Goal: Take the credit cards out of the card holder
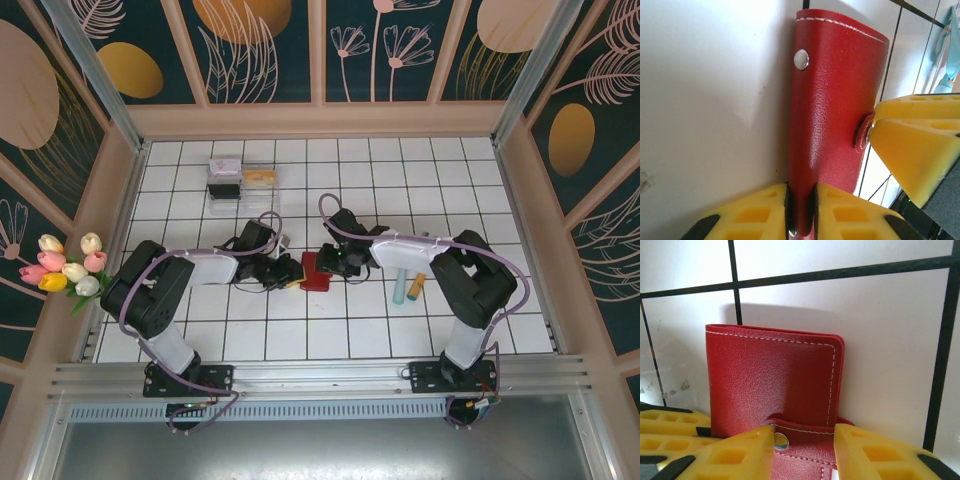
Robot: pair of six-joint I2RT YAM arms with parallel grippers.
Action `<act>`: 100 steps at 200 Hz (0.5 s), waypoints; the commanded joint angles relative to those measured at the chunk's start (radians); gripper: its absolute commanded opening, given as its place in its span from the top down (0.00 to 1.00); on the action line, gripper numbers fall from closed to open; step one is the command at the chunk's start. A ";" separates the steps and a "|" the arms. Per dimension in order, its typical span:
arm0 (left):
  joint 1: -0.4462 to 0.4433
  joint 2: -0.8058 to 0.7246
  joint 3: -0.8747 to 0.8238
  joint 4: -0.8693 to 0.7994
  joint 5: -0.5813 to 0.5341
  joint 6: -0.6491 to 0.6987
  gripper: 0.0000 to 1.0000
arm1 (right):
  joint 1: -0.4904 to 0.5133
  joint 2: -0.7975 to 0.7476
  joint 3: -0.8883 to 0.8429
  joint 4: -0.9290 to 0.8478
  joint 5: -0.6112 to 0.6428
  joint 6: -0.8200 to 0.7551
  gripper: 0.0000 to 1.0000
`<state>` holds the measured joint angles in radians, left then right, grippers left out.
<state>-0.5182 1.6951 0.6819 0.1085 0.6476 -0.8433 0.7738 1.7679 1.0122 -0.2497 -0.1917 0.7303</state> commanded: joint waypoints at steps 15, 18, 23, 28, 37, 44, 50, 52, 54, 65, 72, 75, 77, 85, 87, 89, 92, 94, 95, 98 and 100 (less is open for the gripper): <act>-0.008 -0.018 0.021 0.042 0.020 0.000 0.89 | 0.007 -0.073 -0.018 0.000 0.038 -0.018 0.59; -0.007 -0.022 0.022 0.042 0.019 0.000 0.90 | 0.007 -0.079 -0.018 0.001 0.041 -0.016 0.59; -0.008 -0.027 0.022 0.042 0.017 0.000 0.90 | 0.007 -0.091 -0.018 0.001 0.050 -0.011 0.58; -0.008 -0.031 0.022 0.042 0.016 0.000 0.90 | 0.007 -0.103 -0.020 0.001 0.056 -0.008 0.57; -0.007 -0.038 0.022 0.039 0.013 0.001 0.90 | 0.008 -0.113 -0.017 -0.004 0.060 -0.002 0.57; -0.008 -0.043 0.025 0.037 0.011 0.002 0.90 | 0.010 -0.114 -0.013 -0.014 0.062 0.003 0.57; -0.007 -0.047 0.026 0.036 0.009 0.004 0.90 | 0.014 -0.114 -0.009 -0.023 0.064 0.006 0.56; -0.008 -0.047 0.027 0.035 0.009 0.004 0.90 | 0.014 -0.112 -0.008 -0.026 0.064 0.007 0.57; -0.008 -0.049 0.027 0.033 0.009 0.004 0.90 | 0.016 -0.111 -0.006 -0.029 0.065 0.008 0.56; -0.008 -0.052 0.030 0.028 0.005 0.006 0.90 | 0.022 -0.102 0.002 -0.048 0.066 0.012 0.56; -0.008 -0.054 0.031 0.026 0.004 0.005 0.90 | 0.025 -0.095 0.005 -0.054 0.066 0.014 0.57; -0.008 -0.054 0.032 0.026 0.004 0.006 0.90 | 0.027 -0.093 0.005 -0.055 0.066 0.016 0.57; -0.008 -0.055 0.033 0.026 0.004 0.005 0.90 | 0.027 -0.091 0.005 -0.056 0.065 0.016 0.57; -0.007 -0.056 0.033 0.026 0.006 0.004 0.90 | 0.029 -0.086 0.004 -0.052 0.063 0.020 0.57; -0.008 -0.057 0.033 0.026 0.006 0.004 0.90 | 0.028 -0.084 0.004 -0.051 0.062 0.021 0.57; -0.008 -0.058 0.033 0.026 0.006 0.004 0.90 | 0.028 -0.083 0.003 -0.050 0.060 0.021 0.57; -0.007 -0.058 0.034 0.026 0.007 0.003 0.90 | 0.028 -0.081 0.004 -0.048 0.059 0.021 0.58; -0.007 -0.059 0.035 0.026 0.007 0.004 0.90 | 0.028 -0.079 0.005 -0.047 0.058 0.021 0.58; -0.008 -0.059 0.035 0.026 0.007 0.004 0.90 | 0.028 -0.078 0.005 -0.047 0.058 0.022 0.58; -0.007 -0.060 0.034 0.026 0.008 0.004 0.91 | 0.028 -0.076 0.006 -0.045 0.057 0.022 0.58; -0.008 -0.061 0.034 0.026 0.009 0.005 0.91 | 0.028 -0.074 0.007 -0.045 0.057 0.022 0.58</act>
<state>-0.5186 1.6630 0.6926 0.1268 0.6533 -0.8417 0.7944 1.6783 0.9997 -0.2668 -0.1486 0.7387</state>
